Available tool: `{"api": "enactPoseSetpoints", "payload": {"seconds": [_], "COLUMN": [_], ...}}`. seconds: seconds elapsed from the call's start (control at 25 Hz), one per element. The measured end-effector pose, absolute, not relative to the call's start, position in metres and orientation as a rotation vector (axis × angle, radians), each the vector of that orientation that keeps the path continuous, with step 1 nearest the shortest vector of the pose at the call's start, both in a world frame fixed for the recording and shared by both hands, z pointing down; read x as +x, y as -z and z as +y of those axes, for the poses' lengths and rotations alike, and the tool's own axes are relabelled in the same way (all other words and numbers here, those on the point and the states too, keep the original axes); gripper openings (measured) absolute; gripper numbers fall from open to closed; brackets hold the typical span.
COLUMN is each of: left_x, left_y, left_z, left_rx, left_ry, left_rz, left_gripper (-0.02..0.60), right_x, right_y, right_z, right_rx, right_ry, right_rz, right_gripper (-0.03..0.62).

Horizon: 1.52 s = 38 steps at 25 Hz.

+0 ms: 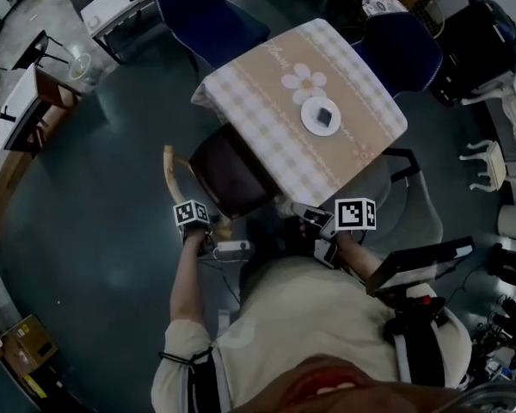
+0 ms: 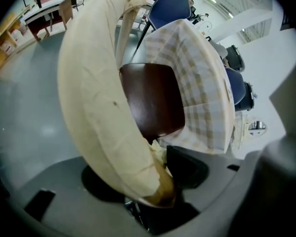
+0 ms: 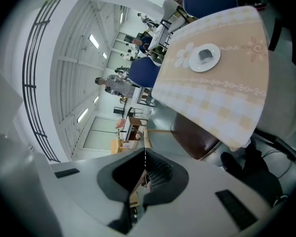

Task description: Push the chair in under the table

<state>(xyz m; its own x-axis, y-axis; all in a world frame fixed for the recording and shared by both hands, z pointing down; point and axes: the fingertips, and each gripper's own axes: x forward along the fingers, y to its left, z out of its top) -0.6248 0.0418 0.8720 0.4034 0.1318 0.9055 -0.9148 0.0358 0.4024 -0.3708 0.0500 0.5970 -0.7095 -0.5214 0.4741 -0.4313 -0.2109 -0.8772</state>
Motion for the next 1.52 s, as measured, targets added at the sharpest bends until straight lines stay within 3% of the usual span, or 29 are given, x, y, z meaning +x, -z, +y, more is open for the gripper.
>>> {"api": "enactPoseSetpoints", "payload": {"seconds": [0.24, 0.6, 1.52], "left_x": [-0.623, -0.624, -0.624], "left_y": [-0.87, -0.87, -0.872], "left_z": [0.042, 0.035, 0.024], "left_rx": [1.248, 1.127, 1.128], "left_ry": [-0.872, -0.683, -0.679], "left_rz": [-0.812, -0.874, -0.933], "left_gripper": [0.239, 0.146, 0.129], "right_x": [-0.373, -0.369, -0.366], "right_y": [-0.603, -0.607, -0.6], "right_z": [0.044, 0.041, 0.054], "right_rx": [-1.152, -1.148, -1.146], "right_ry": [2.106, 2.117, 2.092], "right_rz": [1.915, 1.891, 1.932], "right_gripper": [0.012, 0.012, 0.012]}}
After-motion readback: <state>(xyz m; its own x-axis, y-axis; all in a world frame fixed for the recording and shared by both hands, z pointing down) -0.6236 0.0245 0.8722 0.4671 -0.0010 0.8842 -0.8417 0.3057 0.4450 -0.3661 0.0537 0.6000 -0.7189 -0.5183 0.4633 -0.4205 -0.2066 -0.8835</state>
